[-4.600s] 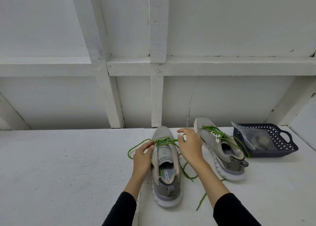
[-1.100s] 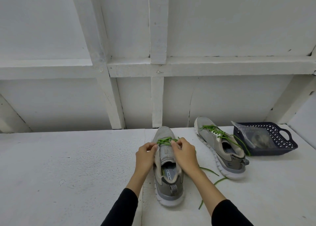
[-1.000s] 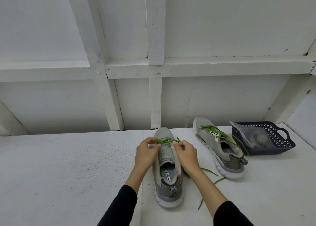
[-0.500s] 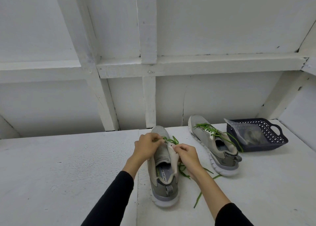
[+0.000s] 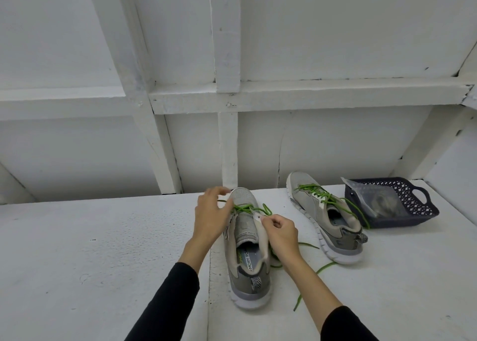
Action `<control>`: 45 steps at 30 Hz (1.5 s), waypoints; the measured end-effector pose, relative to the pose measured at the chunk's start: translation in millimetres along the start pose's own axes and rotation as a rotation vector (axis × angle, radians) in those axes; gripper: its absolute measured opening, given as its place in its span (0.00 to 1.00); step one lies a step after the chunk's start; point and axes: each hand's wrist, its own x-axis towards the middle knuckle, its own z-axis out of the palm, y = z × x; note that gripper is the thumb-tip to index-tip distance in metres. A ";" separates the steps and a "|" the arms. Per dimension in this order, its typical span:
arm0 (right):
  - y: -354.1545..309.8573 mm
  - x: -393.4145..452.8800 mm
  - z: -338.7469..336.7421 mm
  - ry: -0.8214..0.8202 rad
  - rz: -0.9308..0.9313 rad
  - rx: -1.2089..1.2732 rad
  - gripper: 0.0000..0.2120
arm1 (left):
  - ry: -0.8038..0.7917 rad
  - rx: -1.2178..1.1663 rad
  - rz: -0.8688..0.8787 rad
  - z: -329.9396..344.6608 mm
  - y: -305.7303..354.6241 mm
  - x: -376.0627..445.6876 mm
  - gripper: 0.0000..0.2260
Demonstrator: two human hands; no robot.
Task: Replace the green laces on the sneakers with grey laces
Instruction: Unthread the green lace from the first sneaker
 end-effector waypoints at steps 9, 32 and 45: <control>2.1 -2.0 3.1 0.056 -0.033 -0.046 0.13 | -0.392 0.675 0.085 11.6 19.9 14.3 0.09; -0.6 -5.2 3.4 0.048 -0.055 0.035 0.13 | -0.101 -0.237 -0.146 -24.7 4.5 12.2 0.05; 4.1 -3.4 5.9 0.053 -0.072 0.018 0.15 | -0.221 0.683 0.222 -0.3 5.1 7.8 0.12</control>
